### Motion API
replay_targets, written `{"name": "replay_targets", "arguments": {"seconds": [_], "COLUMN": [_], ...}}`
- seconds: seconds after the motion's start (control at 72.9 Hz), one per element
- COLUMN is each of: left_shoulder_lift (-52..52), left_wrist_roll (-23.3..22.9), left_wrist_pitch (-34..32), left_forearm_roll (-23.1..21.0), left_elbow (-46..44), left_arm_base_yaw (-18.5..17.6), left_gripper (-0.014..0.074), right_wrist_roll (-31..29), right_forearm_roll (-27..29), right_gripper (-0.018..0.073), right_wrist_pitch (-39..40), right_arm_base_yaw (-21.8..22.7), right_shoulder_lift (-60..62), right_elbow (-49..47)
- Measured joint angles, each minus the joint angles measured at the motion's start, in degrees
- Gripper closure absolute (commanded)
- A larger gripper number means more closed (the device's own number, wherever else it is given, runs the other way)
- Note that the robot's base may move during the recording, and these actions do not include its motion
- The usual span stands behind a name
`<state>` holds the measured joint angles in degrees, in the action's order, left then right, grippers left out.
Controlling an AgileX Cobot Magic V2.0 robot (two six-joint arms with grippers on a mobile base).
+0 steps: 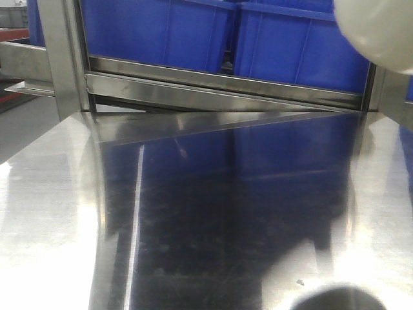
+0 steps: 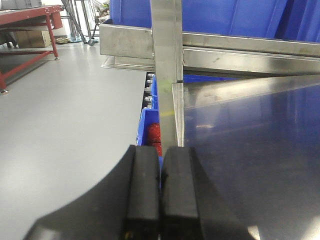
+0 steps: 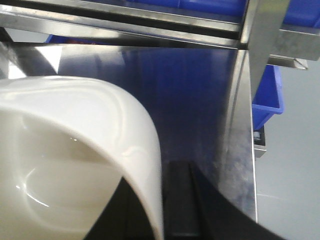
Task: Move white bin to right shelf second layer
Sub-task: 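Lift the white bin off the table with the right gripper, then hold the lifted white bin in the right gripper beside the table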
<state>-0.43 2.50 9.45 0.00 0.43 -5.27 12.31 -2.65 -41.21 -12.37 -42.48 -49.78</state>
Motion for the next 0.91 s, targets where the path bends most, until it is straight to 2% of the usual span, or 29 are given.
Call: {"name": "replay_targets", "arguments": {"seconds": [0.233,0.905], "left_shoulder_lift": [0.0,0.0], "left_wrist_roll": [0.0,0.0], "left_wrist_pitch": [0.0,0.0], "left_forearm_roll": [0.0,0.0], "left_elbow": [0.0,0.0], "left_arm_base_yaw": [0.0,0.0], "left_gripper": [0.0512,0.0512], "right_wrist_roll": [-0.19,-0.27], "right_forearm_roll": [0.0,0.0], "right_gripper": [0.0504,0.0504], "right_wrist_pitch": [0.99,1.68], "right_arm_base_yaw": [0.27,0.27], "right_shoulder_lift": [4.24,4.33], "right_elbow": [4.61,4.73]}}
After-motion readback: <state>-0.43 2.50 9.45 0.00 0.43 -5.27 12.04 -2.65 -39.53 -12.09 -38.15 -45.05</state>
